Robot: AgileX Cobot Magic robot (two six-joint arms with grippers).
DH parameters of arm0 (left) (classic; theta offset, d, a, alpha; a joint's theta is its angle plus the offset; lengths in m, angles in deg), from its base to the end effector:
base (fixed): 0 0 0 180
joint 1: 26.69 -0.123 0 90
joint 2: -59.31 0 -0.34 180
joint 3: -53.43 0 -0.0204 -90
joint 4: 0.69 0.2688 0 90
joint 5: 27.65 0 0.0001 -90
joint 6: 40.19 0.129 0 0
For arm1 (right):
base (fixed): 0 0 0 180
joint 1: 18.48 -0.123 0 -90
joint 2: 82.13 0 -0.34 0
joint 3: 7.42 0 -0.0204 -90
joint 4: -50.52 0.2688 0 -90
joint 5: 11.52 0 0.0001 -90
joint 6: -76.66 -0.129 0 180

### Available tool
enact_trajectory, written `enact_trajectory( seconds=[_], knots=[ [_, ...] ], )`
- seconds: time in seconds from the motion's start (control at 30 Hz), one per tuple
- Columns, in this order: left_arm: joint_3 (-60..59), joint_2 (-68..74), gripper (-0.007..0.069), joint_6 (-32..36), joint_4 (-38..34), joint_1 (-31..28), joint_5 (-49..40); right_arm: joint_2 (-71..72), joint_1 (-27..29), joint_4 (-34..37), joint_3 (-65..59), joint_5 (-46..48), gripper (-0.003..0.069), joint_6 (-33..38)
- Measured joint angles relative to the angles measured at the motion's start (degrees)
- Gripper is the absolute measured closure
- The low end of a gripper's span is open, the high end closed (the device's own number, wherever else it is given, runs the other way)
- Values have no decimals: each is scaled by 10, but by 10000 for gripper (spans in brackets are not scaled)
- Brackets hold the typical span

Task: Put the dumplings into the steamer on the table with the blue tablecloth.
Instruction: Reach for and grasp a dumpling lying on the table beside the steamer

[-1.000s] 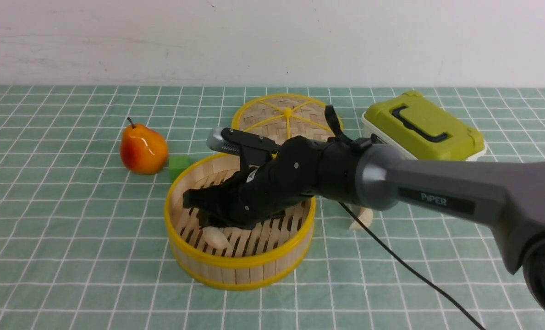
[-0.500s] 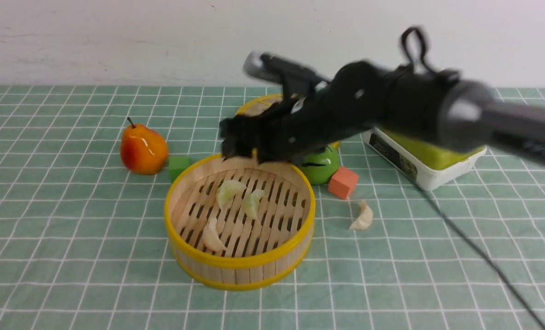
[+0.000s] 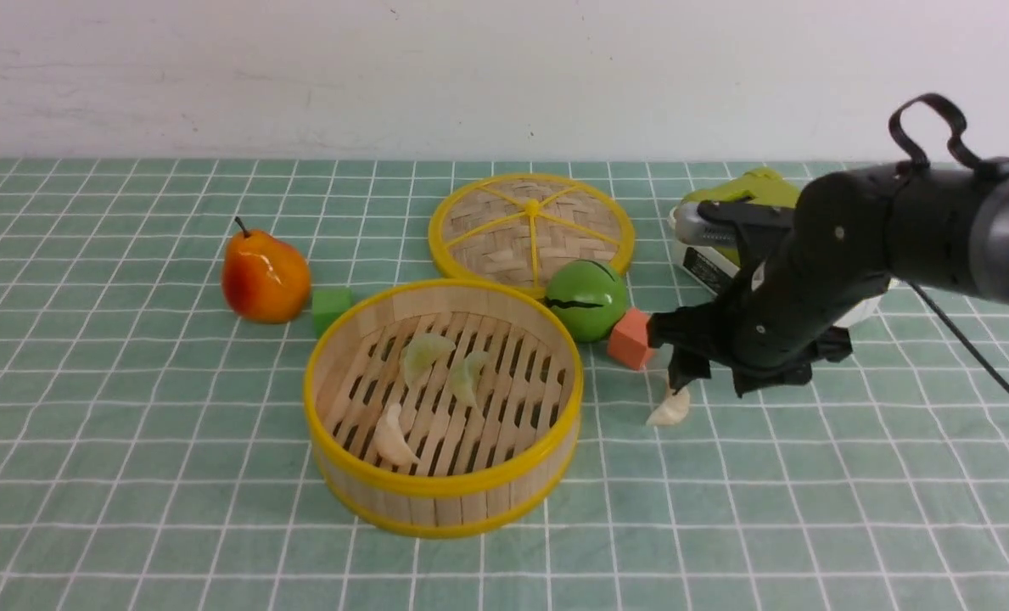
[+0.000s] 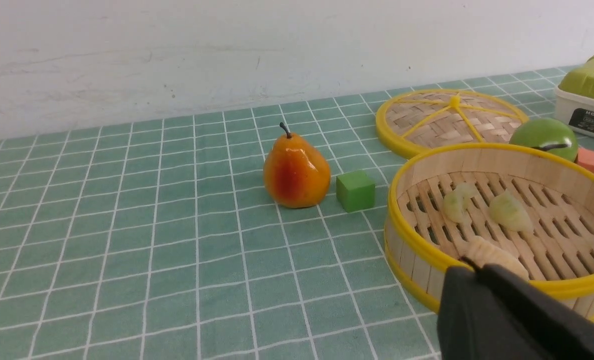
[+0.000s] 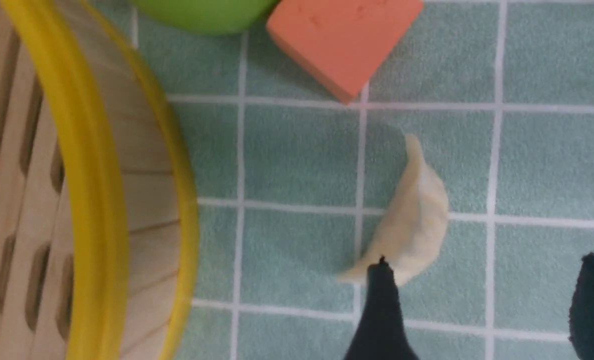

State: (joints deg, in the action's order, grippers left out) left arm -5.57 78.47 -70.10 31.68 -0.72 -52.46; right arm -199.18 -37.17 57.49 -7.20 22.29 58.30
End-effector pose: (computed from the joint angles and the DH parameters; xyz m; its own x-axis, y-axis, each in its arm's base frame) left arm 0.0682 -0.0009 0.2889 -0.1482 0.0723 -0.9863 0.2275 0.9731 0.0371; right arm 0.4397 0.1579 0.2107 -0.8956 0.1281 -0.4260 0.0168 0.9667 0.2555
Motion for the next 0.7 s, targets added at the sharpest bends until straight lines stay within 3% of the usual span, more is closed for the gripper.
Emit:
enact_trajectory(
  seconds=[0.13,0.3,0.4,0.53,0.7],
  knots=[
    [-15,0,628,0,0,0,7,-20,0,27,-1,-65,182,-2],
    [-19,0,624,0,2,0,18,-62,0,29,-1,-63,211,-2],
    [-19,0,622,0,3,0,19,-65,0,30,2,-60,272,-1],
    [-19,0,621,0,3,0,20,-64,0,31,2,-56,464,24],
    [-19,0,620,0,3,0,20,-50,0,31,2,-39,475,64]
  ],
)
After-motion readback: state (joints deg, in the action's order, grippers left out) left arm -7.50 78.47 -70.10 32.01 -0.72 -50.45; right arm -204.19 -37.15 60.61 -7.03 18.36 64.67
